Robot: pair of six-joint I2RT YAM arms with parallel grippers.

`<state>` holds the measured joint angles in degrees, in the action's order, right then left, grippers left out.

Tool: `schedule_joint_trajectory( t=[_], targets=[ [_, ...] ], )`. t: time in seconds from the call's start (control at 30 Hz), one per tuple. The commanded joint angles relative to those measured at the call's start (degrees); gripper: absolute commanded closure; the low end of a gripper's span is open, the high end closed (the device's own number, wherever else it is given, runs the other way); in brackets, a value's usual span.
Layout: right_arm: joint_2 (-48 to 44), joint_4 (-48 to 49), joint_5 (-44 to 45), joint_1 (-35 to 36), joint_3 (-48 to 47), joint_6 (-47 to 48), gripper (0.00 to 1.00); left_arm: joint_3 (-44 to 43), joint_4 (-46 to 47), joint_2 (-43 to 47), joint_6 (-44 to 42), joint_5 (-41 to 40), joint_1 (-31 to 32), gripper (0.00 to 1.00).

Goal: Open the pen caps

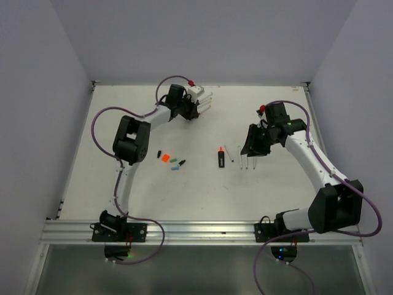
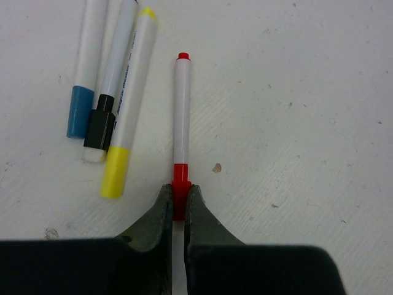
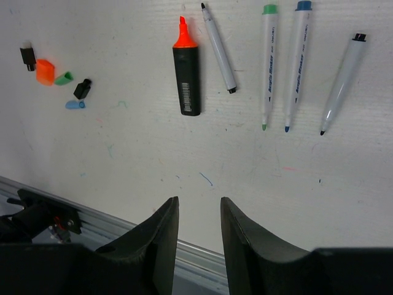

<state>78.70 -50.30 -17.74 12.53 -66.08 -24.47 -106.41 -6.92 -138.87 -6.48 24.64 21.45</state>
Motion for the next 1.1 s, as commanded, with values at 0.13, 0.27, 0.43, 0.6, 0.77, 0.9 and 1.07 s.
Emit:
schedule_joint_trajectory(
  t=[0.13,0.27,0.43,0.6,0.77,0.9,1.07],
  targets=[
    [1.1,2.8,-1.5,0.0,-1.7,-0.8,0.63,8.2,-2.1,3.1,0.6,2.5,2.0,1.0],
    [1.3,3.5,-1.6,0.0,-1.7,-0.9,0.63,13.3,-0.7,8.3,0.3,4.9,4.3,1.0],
    [2.4,6.0,-3.8,0.0,-2.0,-2.6,0.62,19.6,2.7,14.8,5.9,9.5,5.4,1.0],
    [5.7,8.6,-8.3,0.0,-5.5,-5.0,0.53,24.9,5.9,24.0,16.8,13.9,5.5,1.0],
    [8.0,12.9,-11.3,0.6,-7.2,-8.9,0.49,29.5,10.7,31.4,24.2,18.2,6.8,1.0],
    [9.1,17.3,-12.9,2.0,-6.7,-12.7,0.49,32.0,12.7,35.9,29.8,19.4,8.3,1.0],
    [9.7,23.5,-13.4,3.4,-5.6,-17.6,0.49,34.2,13.5,39.1,32.4,20.5,9.7,1.0]
  ],
)
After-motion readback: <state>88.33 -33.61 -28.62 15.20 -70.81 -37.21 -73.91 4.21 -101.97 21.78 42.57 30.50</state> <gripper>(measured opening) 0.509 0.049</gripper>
